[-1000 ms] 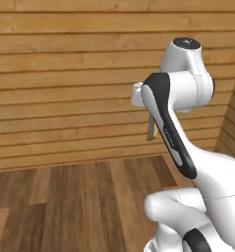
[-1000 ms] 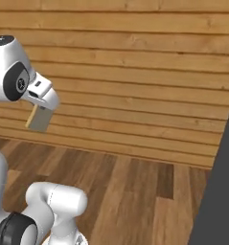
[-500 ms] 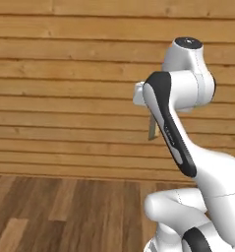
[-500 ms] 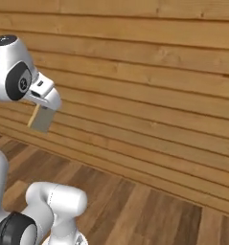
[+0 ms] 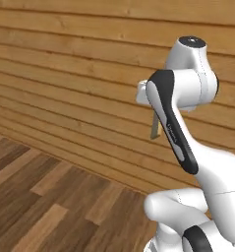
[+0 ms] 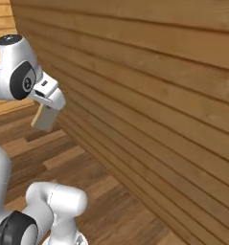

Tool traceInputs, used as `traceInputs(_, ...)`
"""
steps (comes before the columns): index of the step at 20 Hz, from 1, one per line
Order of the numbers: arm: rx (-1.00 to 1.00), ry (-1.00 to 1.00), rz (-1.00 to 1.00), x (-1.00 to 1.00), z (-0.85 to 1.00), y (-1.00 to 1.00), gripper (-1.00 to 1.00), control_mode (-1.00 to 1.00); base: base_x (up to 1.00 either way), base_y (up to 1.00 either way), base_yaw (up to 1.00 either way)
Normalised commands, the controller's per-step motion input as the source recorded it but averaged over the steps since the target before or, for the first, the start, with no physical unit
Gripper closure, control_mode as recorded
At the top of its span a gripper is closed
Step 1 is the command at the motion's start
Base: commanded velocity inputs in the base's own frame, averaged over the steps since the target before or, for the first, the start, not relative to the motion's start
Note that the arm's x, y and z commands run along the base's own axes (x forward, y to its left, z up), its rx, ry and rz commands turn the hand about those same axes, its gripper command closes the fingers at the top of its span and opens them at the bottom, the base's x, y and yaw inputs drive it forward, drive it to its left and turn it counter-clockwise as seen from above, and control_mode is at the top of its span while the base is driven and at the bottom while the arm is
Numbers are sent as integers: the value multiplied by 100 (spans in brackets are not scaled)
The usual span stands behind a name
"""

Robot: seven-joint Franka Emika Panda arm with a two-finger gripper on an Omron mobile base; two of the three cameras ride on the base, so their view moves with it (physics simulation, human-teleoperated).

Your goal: Start the toaster. Once the lever pops up, take the bread to the plate on the dining counter.

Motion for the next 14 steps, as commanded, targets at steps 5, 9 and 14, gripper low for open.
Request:
traceInputs(5,0,0,0,0,0,0,100,100,79,-1,78)
traceInputs(9,0,0,0,0,0,0,100,100,79,-7,76)
traceInputs(14,0,0,0,0,0,0,100,100,77,-28,68)
